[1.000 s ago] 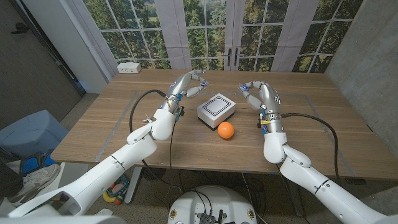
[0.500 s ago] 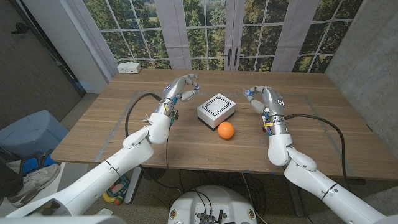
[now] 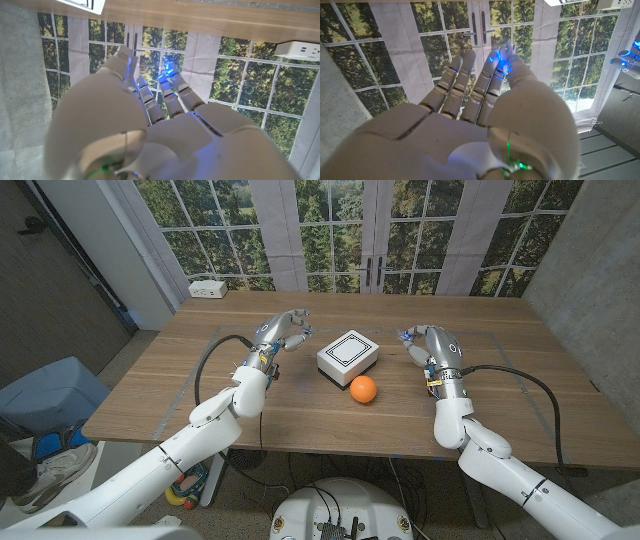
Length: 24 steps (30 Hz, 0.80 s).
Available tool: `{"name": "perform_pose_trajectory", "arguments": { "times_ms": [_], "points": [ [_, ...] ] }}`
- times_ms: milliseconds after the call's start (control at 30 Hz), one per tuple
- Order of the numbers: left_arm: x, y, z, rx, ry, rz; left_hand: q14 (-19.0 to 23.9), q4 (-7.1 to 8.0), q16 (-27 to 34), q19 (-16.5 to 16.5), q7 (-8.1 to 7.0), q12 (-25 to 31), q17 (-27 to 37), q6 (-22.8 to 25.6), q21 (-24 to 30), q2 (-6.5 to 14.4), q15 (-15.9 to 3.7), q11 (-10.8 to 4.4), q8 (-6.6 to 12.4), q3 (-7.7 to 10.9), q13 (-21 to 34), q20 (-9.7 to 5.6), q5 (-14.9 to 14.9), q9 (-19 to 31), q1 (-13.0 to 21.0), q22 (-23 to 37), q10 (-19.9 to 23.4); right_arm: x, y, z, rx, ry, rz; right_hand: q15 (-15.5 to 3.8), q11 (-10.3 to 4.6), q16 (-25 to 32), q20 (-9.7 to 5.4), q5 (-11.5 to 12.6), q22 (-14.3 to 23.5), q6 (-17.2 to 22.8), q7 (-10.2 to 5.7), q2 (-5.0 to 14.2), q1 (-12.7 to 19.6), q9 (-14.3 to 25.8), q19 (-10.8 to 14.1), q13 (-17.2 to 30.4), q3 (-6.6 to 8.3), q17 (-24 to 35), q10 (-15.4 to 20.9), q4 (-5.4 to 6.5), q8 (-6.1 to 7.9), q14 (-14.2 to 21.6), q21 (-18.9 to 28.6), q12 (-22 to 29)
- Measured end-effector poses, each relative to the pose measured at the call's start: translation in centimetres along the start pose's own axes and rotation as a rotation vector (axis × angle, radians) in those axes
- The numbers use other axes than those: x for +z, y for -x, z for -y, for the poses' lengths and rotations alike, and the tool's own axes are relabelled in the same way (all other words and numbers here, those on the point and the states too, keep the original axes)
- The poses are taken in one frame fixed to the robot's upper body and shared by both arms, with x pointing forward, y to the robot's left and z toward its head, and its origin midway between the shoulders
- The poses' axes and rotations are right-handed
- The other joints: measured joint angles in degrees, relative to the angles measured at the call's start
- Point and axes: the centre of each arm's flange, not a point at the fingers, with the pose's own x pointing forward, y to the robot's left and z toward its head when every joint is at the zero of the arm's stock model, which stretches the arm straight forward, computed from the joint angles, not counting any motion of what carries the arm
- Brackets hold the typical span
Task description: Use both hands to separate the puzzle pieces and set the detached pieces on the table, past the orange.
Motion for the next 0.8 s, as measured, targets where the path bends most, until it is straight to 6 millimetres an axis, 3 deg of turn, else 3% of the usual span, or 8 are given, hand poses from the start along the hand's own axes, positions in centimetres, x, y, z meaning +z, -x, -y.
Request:
{"name": "perform_pose_trajectory", "arguments": {
  "times_ms": [533,800],
  "points": [
    [-0.2,1.0,0.3,-0.061,-0.042,-0.028,0.2,0.0,0.0,0.0,0.17,0.0,0.0,0.2,0.0,0.0,0.2,-0.21,-0.02,0.0,0.0,0.0,0.0,0.0,0.0,0.0,0.2,-1.1,0.0,-0.8,0.112,0.098,-0.096,0.0,0.01,-0.9,0.32,0.0,0.0,-0.6,0.04,0.39,-0.4,0.1,-0.3,-0.2,0.0,0.0,0.0,0.0,0.45,-0.6,0.4,0.0],
    [-1.1,1.4,0.8,-0.126,-0.107,-0.08,0.2,0.17,0.0,0.0,0.19,0.0,0.0,0.2,0.2,0.2,0.2,-0.2,-0.05,-0.17,0.0,0.0,0.0,-0.1,0.2,0.0,0.2,-0.6,-0.6,-1.0,0.169,0.135,-0.099,-0.01,0.31,-1.8,0.53,0.0,-0.1,-0.6,0.06,0.38,-0.4,0.0,-0.5,-0.2,0.0,-0.2,-0.3,0.0,0.46,-0.6,0.4,-0.4]
  ]
}}
